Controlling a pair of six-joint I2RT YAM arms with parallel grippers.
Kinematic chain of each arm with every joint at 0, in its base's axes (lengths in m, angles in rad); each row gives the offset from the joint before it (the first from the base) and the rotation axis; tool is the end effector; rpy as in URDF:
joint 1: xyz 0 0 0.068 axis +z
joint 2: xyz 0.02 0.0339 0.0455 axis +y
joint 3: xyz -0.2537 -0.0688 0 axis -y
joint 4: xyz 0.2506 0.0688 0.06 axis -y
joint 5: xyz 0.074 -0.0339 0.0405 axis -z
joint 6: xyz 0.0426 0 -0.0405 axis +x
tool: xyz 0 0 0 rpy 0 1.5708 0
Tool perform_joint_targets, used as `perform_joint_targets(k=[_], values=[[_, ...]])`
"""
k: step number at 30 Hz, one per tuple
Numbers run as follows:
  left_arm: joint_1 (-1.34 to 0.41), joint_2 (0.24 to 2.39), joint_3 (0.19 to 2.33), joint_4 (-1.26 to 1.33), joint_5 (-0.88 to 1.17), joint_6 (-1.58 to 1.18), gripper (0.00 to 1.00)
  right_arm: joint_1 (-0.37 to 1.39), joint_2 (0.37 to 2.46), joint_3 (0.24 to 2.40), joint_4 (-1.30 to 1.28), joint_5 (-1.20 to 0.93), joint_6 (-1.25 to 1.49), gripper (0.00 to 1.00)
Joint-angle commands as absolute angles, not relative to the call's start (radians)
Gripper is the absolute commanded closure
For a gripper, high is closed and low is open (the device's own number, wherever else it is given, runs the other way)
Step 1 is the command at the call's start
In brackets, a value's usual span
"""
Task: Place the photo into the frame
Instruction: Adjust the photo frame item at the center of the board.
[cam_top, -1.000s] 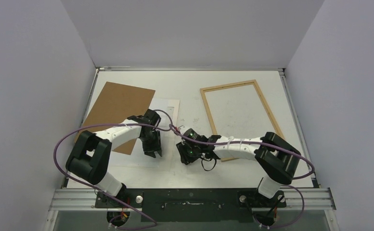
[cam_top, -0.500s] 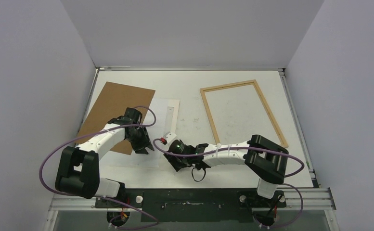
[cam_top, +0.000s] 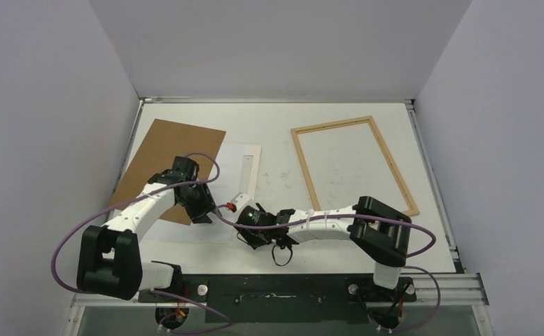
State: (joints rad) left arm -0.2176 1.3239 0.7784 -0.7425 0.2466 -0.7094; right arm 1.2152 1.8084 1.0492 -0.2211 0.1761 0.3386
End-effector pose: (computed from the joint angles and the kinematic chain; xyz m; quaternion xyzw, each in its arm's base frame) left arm 0.2277 -0.0610 0.1700 -0.2224 0.9572 -0.1714 0.0707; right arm 0.1349 0.3418 0.1348 -0.3813 0.8738 0.1432 0.2657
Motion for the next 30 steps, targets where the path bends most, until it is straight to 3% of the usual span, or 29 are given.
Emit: perform_joint_targets(k=[1,9,13,21,30], values=[[-0.179,1.273,0.765,-0.821,0.233,-0.746,0.59,1.22,1.81,0.964,-0.427,0.191,0.283,0.52],[-0.199,1.199,0.707,-0.909,0.221,-0.81,0.39,1.201,1.787,0.926,-0.426,0.12,0.285,0.53],[-0.232,1.21,0.714,-0.933,0.245,-0.836,0.34,1.182,1.786,0.928,-0.419,0.101,0.303,0.53],[-0.392,1.257,0.685,-0.855,0.209,-0.942,0.31,1.05,1.697,0.852,-0.303,0.039,0.41,0.51],[-0.524,1.236,0.564,-0.66,0.126,-1.032,0.28,0.827,1.632,0.842,-0.188,-0.23,0.681,0.45]])
